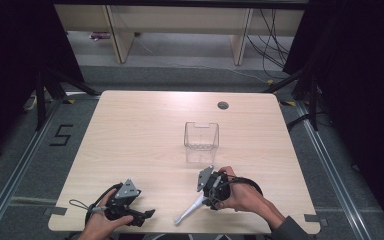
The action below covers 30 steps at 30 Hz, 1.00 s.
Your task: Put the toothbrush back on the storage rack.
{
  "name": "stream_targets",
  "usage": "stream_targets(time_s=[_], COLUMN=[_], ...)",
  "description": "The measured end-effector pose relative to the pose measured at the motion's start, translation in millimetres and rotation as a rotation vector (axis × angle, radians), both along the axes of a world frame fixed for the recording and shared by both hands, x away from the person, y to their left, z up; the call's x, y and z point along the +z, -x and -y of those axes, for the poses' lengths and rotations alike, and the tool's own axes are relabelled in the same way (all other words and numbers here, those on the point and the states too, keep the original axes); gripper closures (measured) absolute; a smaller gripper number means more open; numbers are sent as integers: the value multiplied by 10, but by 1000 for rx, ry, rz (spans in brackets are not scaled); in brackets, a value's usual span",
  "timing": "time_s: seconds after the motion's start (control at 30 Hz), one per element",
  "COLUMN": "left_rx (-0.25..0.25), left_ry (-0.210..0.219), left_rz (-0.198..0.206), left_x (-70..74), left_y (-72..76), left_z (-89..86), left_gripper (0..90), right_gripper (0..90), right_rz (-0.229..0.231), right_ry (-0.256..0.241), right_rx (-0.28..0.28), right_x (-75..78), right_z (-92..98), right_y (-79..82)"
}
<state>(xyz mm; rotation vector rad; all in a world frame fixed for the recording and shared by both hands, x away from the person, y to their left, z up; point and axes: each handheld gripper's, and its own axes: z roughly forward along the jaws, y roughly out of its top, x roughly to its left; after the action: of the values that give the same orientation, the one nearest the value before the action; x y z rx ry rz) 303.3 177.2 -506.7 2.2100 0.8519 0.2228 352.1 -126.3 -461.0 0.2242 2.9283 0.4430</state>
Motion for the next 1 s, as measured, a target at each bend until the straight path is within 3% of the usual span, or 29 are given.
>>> stream_targets(time_s=[0.03, 0.07, 0.1, 0.23, 0.27, 0.33, 0.37, 0.5, 0.57, 0.63, 0.67, 0.73, 0.77, 0.83, 0.9, 0.93, 1.0], left_rx=[0, 2, 0, 0, -2, 0, 0, 0, 0, 0, -3, -3, 0, -1, -3, -7, -3], left_ry=[0, 18, 0, 16, 3, 15, 15, 14, 15, 15, -2, -2, 15, 14, 2, -5, -3], left_rz=[0, -4, 0, -6, -5, -7, -6, -6, -6, -6, -1, -1, -5, -5, -2, 0, 1], left_x=[0, -3, 0, -3, -2, -5, -4, -4, -3, -3, 0, 0, -3, -3, -1, 2, 2], left_y=[0, 7, 1, 8, 3, 7, 7, 6, 7, 7, 0, 0, 6, 6, 2, -1, 0], left_z=[0, 9, 1, 12, 5, 12, 10, 8, 10, 9, 0, 0, 9, 8, 2, -2, 0], left_gripper=[152, 152, 152, 152, 152, 152, 152, 152, 152, 152, 152, 152, 152, 152, 152, 152, 152], right_gripper=[412, 412, 412, 412, 412, 412, 415, 436, 459, 477, 480, 495, 502, 519, 528, 538, 559], right_rz=[0, 10, 24, -2, 6, -5, 12, -7, -2, -18, -17, -2, -7, -5, -6, -20, -21], right_ry=[0, -4, -10, 20, 15, 34, 23, 42, 45, 65, 67, 63, 67, 66, 69, 89, 97], right_rx=[0, 34, 85, 25, 72, 30, 85, 29, 62, 31, 47, 102, 83, 132, 128, 86, 93], right_x=[0, -21, -32, -34, -53, -59, -75, -74, -78, -83, -86, -108, -104, -115, -120, -117, -115], right_z=[0, -10, -18, -24, -40, -45, -55, -67, -76, -83, -83, -95, -91, -96, -98, -100, -114], right_y=[0, -24, -54, -10, -40, -14, -55, -25, -43, -24, -35, -69, -53, -81, -76, -48, -44])
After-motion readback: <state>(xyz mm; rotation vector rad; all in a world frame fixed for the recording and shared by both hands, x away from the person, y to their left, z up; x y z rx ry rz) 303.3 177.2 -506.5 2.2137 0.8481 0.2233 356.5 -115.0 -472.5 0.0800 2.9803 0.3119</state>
